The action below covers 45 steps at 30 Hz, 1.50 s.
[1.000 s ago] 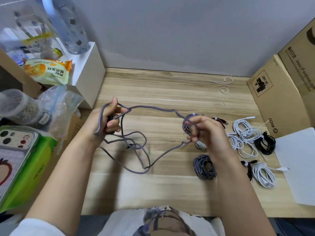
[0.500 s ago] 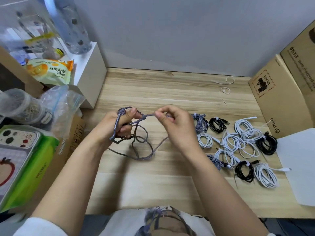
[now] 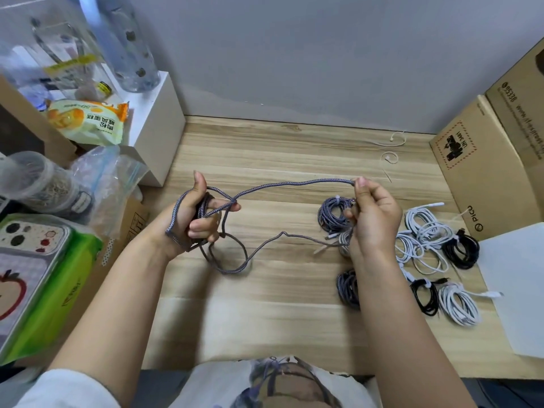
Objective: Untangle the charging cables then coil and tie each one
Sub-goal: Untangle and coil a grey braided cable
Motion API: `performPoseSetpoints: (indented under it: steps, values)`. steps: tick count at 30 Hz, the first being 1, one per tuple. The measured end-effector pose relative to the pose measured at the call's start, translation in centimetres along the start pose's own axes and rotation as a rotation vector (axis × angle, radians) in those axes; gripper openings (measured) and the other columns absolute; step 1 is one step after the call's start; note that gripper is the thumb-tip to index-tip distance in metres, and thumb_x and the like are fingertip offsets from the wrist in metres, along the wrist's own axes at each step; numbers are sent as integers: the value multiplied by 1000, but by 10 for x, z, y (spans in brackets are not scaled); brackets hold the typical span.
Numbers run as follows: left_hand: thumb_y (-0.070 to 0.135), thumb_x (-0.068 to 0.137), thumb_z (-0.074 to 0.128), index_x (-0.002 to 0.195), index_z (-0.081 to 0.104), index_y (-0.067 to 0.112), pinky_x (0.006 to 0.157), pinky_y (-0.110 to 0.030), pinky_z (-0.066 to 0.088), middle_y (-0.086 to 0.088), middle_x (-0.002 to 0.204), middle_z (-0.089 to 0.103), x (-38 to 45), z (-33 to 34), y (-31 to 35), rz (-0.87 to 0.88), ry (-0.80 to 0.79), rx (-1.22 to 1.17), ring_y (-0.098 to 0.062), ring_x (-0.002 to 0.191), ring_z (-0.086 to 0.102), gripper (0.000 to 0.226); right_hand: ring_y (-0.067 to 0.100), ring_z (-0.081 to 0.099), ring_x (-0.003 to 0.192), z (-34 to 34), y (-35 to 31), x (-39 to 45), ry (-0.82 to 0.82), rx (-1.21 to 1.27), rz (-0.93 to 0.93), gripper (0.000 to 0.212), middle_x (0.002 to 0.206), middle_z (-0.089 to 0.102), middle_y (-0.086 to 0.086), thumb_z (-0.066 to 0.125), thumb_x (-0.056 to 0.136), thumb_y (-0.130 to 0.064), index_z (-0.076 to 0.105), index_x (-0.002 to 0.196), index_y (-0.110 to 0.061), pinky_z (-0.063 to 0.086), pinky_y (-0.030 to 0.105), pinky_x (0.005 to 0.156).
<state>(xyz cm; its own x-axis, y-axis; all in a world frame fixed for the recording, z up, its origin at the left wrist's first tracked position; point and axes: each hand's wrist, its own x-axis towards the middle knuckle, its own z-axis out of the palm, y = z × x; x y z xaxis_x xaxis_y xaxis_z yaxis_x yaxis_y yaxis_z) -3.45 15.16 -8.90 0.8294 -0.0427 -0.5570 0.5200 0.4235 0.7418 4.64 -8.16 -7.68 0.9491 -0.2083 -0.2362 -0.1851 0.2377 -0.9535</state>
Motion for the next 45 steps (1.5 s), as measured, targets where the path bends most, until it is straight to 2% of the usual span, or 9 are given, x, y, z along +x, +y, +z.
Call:
performPoseSetpoints:
  steps: [6,13,18,21,25,31,37,41,45]
  values:
    - [55,84,29,65,74,6,37,-18,38,7,24,25,-1,5,5,-25,-115,-71,-3,20,23,69,22,49,111,1,20,-3,-92,-801,-417,40,112,51,-1,62,74,1,67,97,-31,34,27,96]
    - [56,81,34,62,70,9,39,-19,37,7,27,24,-2,23,5,-77,-211,86,-3,21,20,62,11,27,138,49,14,-41,-821,-953,-680,48,143,45,-6,39,91,-36,42,139,-31,-1,27,108]
    - [46,83,58,72,66,6,50,-26,48,1,33,45,0,4,15,-74,-491,-334,-10,26,34,42,13,51,100,48,27,-36,-479,-640,-696,22,103,56,-4,57,86,-23,60,106,-16,37,30,90]
    - [39,102,31,97,60,-5,73,-35,45,-12,50,48,7,-7,18,-120,-716,-607,-20,47,37,53,8,49,66,42,43,-38,-684,-662,-427,23,73,54,-15,57,76,-1,61,89,-20,43,31,69]
    - [35,102,30,96,59,-6,73,-35,41,-7,52,40,8,-7,17,-66,-702,-601,-21,49,36,51,2,49,61,42,74,-54,-1085,-877,-142,23,67,55,-13,68,81,-9,64,103,-17,43,26,69]
    - [36,101,35,89,64,-1,66,-33,49,-8,44,53,5,-15,16,-60,-580,-554,-17,41,34,48,1,57,56,44,76,-56,-832,-386,0,24,63,61,-3,50,94,-2,62,76,-12,49,18,64]
    - [35,101,33,92,62,-5,69,-35,44,-18,55,63,7,-16,21,-73,-618,-659,-20,45,36,50,5,52,46,35,67,-46,-856,-267,195,57,46,56,-3,30,81,-50,59,52,-10,44,15,57]
    - [34,98,44,84,64,-2,65,-33,48,-13,48,60,13,-8,17,-85,-679,-673,-18,40,34,44,4,54,64,37,92,-48,-1047,-546,247,41,71,58,-1,60,91,-18,59,50,-22,42,15,66]
    - [37,72,69,56,61,16,43,-19,45,5,27,39,4,1,18,29,-359,-450,-9,24,22,28,8,55,58,24,106,-55,-1279,-694,449,21,67,58,4,64,85,-1,50,77,-15,42,22,61]
